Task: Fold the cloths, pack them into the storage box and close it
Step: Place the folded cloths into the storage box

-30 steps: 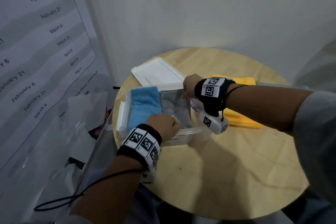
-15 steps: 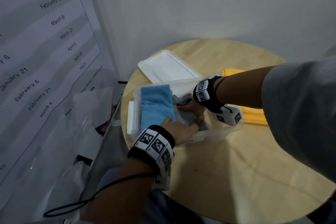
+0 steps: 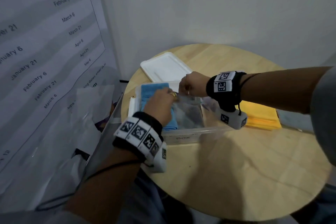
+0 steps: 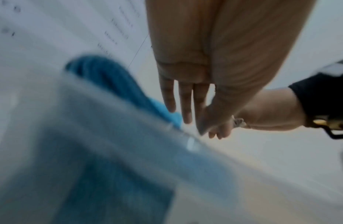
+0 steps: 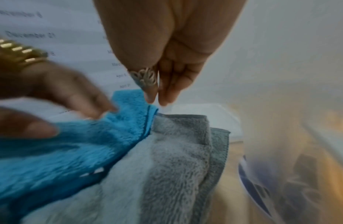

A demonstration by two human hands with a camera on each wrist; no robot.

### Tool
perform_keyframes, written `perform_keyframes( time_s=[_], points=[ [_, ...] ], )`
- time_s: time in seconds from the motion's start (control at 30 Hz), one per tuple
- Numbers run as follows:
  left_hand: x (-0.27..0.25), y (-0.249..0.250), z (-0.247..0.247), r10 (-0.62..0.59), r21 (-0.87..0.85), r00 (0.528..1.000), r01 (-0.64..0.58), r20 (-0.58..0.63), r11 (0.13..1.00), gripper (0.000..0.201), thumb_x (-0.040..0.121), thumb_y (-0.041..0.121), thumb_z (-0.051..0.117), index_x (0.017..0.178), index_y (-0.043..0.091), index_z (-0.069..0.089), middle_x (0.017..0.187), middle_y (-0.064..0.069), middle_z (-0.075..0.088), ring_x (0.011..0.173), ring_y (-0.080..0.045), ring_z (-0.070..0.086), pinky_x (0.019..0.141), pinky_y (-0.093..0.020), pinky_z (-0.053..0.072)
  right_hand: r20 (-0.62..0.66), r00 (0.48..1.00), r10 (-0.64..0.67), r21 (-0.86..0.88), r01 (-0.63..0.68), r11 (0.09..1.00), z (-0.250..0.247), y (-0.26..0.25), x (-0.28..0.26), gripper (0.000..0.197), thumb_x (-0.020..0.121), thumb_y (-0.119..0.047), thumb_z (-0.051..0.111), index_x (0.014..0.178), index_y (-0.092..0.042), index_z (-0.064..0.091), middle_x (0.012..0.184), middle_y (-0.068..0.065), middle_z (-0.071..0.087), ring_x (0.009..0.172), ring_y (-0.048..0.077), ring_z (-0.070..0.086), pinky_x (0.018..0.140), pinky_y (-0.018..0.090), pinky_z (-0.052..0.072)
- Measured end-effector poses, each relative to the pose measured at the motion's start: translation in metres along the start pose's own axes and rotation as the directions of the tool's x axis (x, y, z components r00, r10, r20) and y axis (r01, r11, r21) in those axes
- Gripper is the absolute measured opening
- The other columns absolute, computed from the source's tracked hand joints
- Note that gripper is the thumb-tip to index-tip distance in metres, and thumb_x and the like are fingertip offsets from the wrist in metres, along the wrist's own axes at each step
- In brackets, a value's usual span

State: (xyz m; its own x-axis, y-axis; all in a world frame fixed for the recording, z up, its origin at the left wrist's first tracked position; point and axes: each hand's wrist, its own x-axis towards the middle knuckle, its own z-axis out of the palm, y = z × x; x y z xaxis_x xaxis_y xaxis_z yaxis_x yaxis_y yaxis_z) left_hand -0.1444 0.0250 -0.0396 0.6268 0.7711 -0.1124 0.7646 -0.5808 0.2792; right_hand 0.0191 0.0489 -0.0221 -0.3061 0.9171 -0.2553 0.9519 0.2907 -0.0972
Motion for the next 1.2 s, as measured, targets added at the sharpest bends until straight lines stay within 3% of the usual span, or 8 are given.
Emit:
perform_keyframes(
  time_s=[0.23, 0.37, 0.5, 0.57, 0.7, 0.83, 1.03, 1.2],
  points=[
    [0.027, -0.042, 0.001, -0.172, 0.352, 0.900, 0.023, 0.400, 0.936, 0.132, 0.065, 0.056, 0.076, 0.146, 0.022, -0.021, 0.154, -0.005, -0.029, 0.143, -0.031, -0.021, 0.113, -0.057, 0.001, 0.410, 0.912, -0.003, -0.479, 0.218, 0.850, 0.060, 0.001, -0.001, 0.114, 0.077, -0.047, 0.068, 0.147, -0.019, -0.018, 0.154, 0.015, -0.024, 0.144, 0.035, -0.013, 0.117, 0.046, -0.002],
    [0.032, -0.058, 0.013, -0.135, 0.355, 0.887, -0.035, 0.442, 0.934, 0.131, 0.067, 0.066, 0.067, 0.144, 0.017, -0.027, 0.153, -0.007, -0.031, 0.142, -0.030, -0.024, 0.114, -0.053, -0.006, 0.424, 0.904, -0.051, -0.428, 0.250, 0.868, 0.081, 0.012, 0.011, 0.108, 0.083, -0.044, 0.059, 0.134, -0.033, -0.035, 0.152, 0.015, -0.027, 0.143, 0.041, -0.010, 0.118, 0.051, 0.003],
    [0.040, -0.066, 0.018, -0.137, 0.374, 0.872, -0.056, 0.470, 0.926, 0.130, 0.065, 0.073, 0.063, 0.145, 0.019, -0.025, 0.155, -0.007, -0.025, 0.144, -0.030, -0.016, 0.115, -0.051, -0.004, 0.199, 0.966, -0.165, -0.396, 0.234, 0.888, 0.116, 0.018, 0.028, 0.100, 0.085, -0.054, 0.045, 0.135, -0.031, -0.039, 0.156, 0.008, -0.017, 0.138, 0.043, 0.021, 0.093, 0.050, 0.047],
    [0.049, -0.074, 0.023, -0.201, 0.393, 0.866, 0.006, 0.458, 0.920, 0.144, 0.045, 0.086, 0.063, 0.148, 0.023, -0.014, 0.158, -0.010, -0.009, 0.145, -0.034, 0.002, 0.115, -0.058, 0.012, 0.298, 0.936, -0.189, -0.381, 0.298, 0.875, 0.103, 0.011, 0.025, 0.108, 0.089, -0.049, 0.048, 0.116, -0.036, -0.056, 0.153, 0.008, -0.025, 0.143, 0.041, -0.004, 0.111, 0.050, 0.025],
    [0.051, -0.074, 0.018, -0.202, 0.462, 0.857, -0.048, 0.475, 0.885, 0.142, 0.049, 0.081, 0.068, 0.148, 0.022, -0.016, 0.158, -0.005, -0.012, 0.146, -0.030, 0.002, 0.117, -0.052, 0.014, 0.563, 0.825, -0.050, -0.136, 0.152, 0.979, 0.047, 0.004, 0.023, 0.101, 0.080, -0.033, 0.071, 0.150, -0.022, 0.000, 0.157, 0.014, -0.005, 0.143, 0.037, 0.004, 0.115, 0.040, 0.010],
    [0.037, -0.030, -0.017, -0.078, 0.426, 0.930, -0.089, 0.359, 0.900, 0.106, 0.066, 0.055, 0.076, 0.148, 0.016, 0.021, 0.153, -0.009, 0.020, 0.138, -0.031, 0.027, 0.110, -0.044, 0.032, 0.160, 0.968, 0.195, 0.248, -0.231, 0.941, -0.001, 0.023, -0.007, 0.039, 0.086, -0.001, 0.056, 0.124, -0.010, 0.059, 0.128, 0.007, 0.059, 0.114, 0.024, 0.058, 0.088, 0.022, 0.044],
    [0.053, 0.042, -0.013, -0.093, 0.300, 0.970, 0.021, 0.226, 0.954, 0.020, 0.090, 0.008, 0.053, 0.106, 0.002, 0.062, 0.117, -0.015, 0.060, 0.109, -0.029, 0.057, 0.091, -0.032, 0.047, 0.280, 0.875, 0.396, 0.140, -0.446, 0.884, 0.018, 0.060, -0.026, 0.011, 0.078, -0.022, 0.075, 0.067, -0.021, 0.074, 0.073, -0.005, 0.072, 0.061, 0.008, 0.063, 0.075, 0.034, 0.052],
    [0.095, 0.053, 0.001, -0.179, 0.370, 0.942, 0.065, 0.285, 0.927, 0.017, 0.089, 0.016, 0.056, 0.073, 0.010, 0.060, 0.077, -0.003, 0.057, 0.080, -0.018, 0.057, 0.074, -0.026, 0.047, 0.289, 0.814, 0.504, -0.034, -0.517, 0.855, 0.005, 0.028, -0.053, 0.023, 0.083, -0.035, 0.063, 0.088, -0.016, 0.052, 0.089, 0.012, 0.048, 0.076, 0.026, 0.051, 0.067, 0.037, 0.040]
  ],
)
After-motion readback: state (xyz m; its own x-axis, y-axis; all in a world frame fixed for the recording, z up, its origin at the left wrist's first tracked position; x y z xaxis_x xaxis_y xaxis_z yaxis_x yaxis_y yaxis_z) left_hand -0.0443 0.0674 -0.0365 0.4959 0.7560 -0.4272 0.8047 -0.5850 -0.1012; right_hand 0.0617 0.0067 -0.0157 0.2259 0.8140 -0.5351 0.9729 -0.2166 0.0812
